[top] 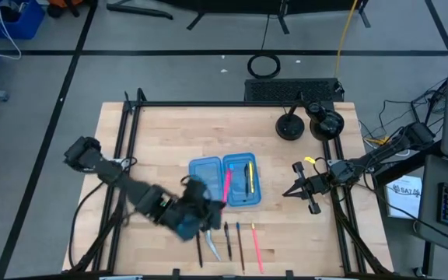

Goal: Pick & place school supplies into a supply box
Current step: Put the pink pen into the blue supply box

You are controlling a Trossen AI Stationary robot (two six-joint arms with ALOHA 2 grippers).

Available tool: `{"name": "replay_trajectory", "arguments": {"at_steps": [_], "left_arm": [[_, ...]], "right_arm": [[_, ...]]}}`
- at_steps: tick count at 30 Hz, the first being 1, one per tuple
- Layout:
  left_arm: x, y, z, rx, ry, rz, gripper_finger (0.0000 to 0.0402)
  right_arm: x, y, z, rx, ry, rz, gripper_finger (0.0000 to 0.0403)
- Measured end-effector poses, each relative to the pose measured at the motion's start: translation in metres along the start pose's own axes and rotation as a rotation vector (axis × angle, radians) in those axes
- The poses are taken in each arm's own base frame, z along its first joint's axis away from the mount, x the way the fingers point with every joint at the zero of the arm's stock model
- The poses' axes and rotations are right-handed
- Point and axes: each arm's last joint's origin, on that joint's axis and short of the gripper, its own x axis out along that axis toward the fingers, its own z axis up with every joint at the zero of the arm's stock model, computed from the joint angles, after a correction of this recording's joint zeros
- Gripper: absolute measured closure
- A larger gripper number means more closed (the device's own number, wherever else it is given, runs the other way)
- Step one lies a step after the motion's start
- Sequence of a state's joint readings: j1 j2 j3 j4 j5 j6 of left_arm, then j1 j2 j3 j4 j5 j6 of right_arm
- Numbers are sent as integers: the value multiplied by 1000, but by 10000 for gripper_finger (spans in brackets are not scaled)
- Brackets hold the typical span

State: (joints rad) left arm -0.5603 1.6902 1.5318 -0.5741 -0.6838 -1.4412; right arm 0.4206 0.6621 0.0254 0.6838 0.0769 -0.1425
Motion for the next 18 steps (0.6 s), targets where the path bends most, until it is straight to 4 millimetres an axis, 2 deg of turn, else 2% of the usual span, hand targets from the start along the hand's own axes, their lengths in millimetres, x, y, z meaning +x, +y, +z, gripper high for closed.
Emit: {"name": "replay_trajectory", "arguments": {"at_steps": [3, 8, 13, 18], "left_arm": [[21, -3, 16, 10, -31, -29, 384], [51, 7, 35, -11, -51, 34, 384], [91, 24, 50, -74, 24, 102, 384], [136, 50, 60, -121, 133, 190, 384]], "right_arm": [[0, 0, -1, -1, 9, 1, 403], [0, 0, -1, 13, 8, 1, 403], [0, 0, -1, 25, 9, 1, 403], [0, 0, -1, 24, 8, 1, 403]]}}
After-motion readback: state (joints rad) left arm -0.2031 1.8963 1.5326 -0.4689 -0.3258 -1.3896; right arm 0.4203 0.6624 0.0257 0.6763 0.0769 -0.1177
